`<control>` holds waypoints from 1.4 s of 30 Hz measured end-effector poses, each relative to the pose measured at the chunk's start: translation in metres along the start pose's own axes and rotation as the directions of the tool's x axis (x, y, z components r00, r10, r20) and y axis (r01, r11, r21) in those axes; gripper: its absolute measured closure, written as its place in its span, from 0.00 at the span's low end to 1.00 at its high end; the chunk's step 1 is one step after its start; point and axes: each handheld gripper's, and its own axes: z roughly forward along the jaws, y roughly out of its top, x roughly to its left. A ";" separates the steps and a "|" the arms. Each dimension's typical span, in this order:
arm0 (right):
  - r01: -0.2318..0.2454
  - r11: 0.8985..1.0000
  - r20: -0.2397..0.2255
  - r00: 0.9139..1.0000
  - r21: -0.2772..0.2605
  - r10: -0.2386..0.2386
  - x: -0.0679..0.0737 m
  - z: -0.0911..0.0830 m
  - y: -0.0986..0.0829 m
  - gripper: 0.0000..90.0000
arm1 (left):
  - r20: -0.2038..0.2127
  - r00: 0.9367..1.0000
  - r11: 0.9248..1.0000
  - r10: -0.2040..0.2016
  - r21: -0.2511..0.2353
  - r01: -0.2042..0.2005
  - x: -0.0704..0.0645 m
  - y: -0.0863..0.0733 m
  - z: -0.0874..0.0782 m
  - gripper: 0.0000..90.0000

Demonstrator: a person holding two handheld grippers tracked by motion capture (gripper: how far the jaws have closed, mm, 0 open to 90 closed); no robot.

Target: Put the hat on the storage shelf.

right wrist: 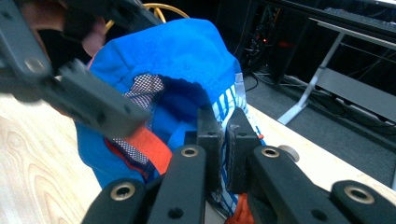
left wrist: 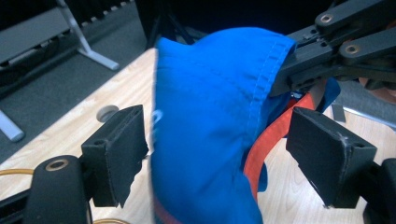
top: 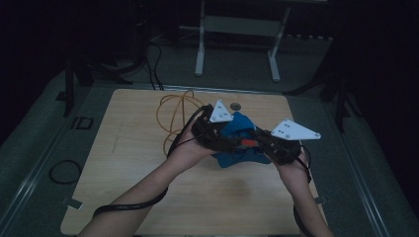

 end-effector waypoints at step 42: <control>-0.006 0.998 -0.031 1.000 -0.067 0.003 0.023 -0.026 0.000 0.75 | -0.212 0.952 0.968 0.221 -0.070 -0.240 -0.023 0.014 -0.005 0.99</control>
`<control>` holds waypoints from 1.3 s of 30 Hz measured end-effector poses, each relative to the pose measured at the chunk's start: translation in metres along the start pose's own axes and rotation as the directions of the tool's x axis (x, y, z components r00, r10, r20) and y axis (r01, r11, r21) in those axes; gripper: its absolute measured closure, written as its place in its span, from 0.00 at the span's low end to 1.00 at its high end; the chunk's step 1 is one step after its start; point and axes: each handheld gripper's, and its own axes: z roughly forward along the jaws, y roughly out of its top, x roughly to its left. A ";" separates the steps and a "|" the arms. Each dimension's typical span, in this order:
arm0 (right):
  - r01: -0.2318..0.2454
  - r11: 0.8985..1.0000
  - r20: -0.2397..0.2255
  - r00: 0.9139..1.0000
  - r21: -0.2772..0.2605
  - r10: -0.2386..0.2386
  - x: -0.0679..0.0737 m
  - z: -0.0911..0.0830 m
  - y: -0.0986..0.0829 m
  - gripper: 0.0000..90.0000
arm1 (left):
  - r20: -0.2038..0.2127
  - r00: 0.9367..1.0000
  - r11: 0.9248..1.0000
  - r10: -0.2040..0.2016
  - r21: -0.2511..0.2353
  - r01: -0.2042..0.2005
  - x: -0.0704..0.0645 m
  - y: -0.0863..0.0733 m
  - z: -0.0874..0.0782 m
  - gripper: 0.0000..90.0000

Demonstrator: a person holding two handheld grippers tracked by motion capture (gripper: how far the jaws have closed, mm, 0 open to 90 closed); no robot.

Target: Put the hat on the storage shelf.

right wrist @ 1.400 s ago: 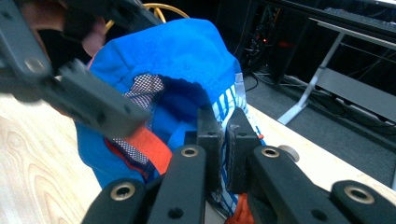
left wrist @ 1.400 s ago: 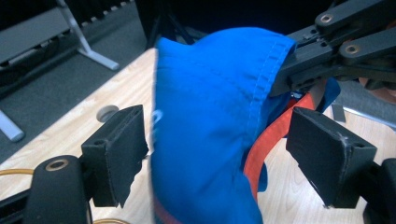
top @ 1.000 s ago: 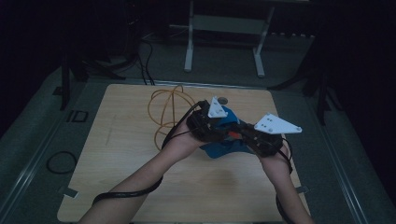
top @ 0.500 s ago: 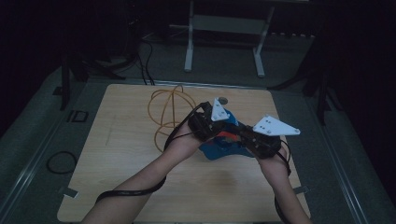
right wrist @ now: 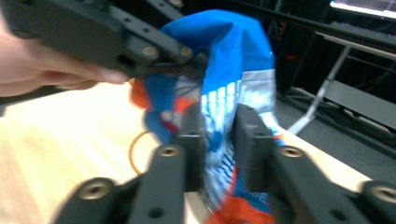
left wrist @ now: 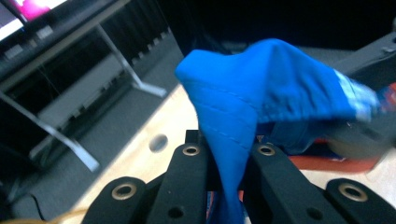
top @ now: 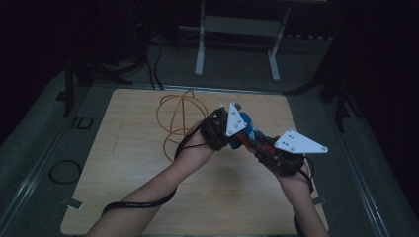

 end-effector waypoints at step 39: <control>0.040 0.998 -0.297 0.953 -0.049 -0.053 0.020 -0.016 0.018 0.57 | 0.504 0.840 0.811 0.201 -0.566 0.146 0.037 -0.059 -0.039 0.98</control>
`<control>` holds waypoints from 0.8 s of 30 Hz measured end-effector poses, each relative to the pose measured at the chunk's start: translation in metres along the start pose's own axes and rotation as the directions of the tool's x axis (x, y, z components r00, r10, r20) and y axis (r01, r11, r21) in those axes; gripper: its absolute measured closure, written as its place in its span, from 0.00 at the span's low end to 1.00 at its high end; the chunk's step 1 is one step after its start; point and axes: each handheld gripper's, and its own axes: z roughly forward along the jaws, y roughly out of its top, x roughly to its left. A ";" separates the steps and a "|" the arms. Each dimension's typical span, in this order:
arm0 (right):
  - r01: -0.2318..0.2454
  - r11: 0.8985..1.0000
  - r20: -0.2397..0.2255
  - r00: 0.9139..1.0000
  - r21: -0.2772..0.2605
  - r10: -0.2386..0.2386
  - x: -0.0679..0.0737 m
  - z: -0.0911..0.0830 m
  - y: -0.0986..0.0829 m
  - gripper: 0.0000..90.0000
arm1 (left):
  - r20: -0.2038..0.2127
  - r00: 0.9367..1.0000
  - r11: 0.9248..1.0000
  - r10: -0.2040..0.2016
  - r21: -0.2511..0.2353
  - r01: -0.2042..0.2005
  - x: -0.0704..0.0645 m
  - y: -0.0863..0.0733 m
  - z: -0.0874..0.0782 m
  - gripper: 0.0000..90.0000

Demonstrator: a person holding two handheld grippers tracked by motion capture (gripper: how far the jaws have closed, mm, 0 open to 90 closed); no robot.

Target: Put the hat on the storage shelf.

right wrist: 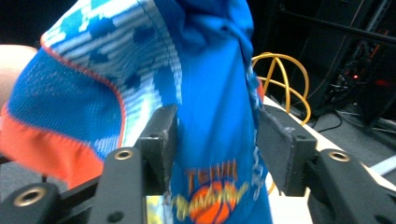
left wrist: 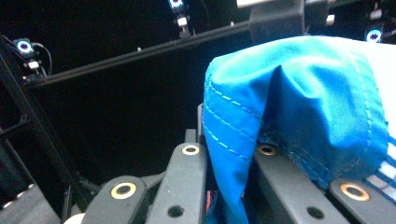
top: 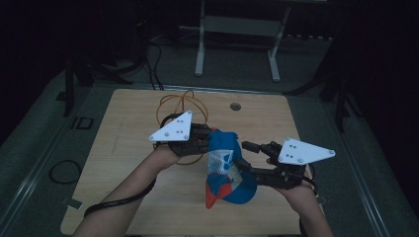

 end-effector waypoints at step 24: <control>-0.009 0.999 0.113 0.994 -0.036 0.013 -0.010 -0.024 0.003 1.00 | 0.001 1.000 0.994 0.026 0.102 -0.026 -0.012 -0.003 -0.018 0.95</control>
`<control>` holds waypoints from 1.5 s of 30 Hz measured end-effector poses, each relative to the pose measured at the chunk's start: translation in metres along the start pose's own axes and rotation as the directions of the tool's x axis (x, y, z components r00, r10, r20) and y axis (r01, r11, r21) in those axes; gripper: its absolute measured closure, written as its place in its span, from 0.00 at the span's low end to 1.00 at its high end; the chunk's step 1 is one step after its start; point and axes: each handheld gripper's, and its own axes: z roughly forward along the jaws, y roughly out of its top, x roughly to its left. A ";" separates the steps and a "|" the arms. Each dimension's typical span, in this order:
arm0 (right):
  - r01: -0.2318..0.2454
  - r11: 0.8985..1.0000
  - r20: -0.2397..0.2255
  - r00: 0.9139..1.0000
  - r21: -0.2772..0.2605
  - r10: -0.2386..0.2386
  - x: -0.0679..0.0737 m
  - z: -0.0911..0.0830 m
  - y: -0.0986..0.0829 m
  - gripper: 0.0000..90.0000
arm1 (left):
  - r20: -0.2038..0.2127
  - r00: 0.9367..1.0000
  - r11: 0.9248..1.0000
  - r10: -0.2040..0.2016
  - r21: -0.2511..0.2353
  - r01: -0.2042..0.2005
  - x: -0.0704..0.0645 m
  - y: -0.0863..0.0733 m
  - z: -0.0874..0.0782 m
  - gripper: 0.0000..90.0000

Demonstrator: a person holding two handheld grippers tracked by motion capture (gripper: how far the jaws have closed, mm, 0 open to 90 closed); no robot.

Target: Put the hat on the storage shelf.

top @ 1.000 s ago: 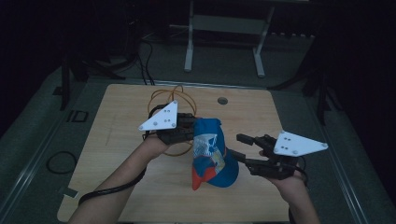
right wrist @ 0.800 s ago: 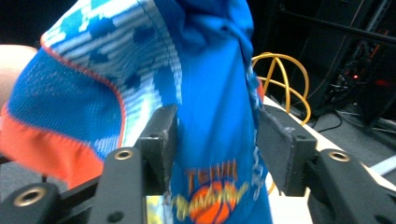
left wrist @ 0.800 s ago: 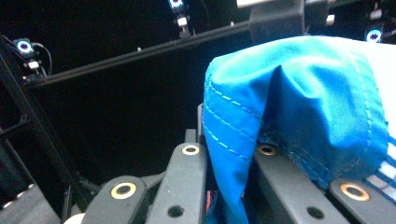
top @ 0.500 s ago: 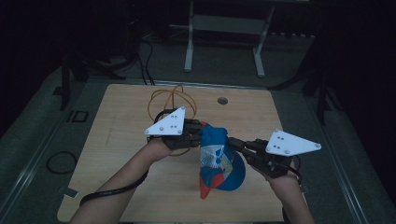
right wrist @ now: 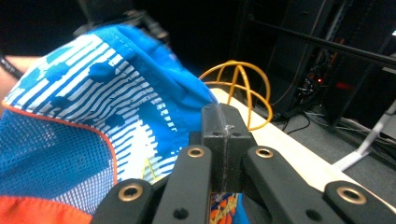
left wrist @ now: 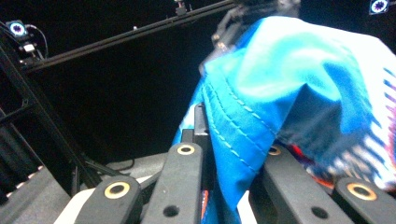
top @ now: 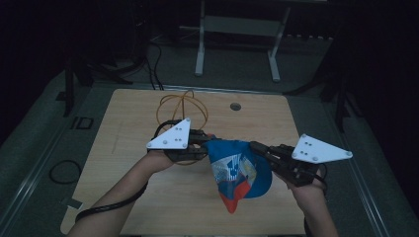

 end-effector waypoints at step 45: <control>-0.025 0.998 0.072 0.997 -0.065 0.030 -0.022 0.004 0.027 1.00 | -0.421 0.884 0.933 -0.201 0.192 0.304 -0.064 -0.088 -0.107 0.35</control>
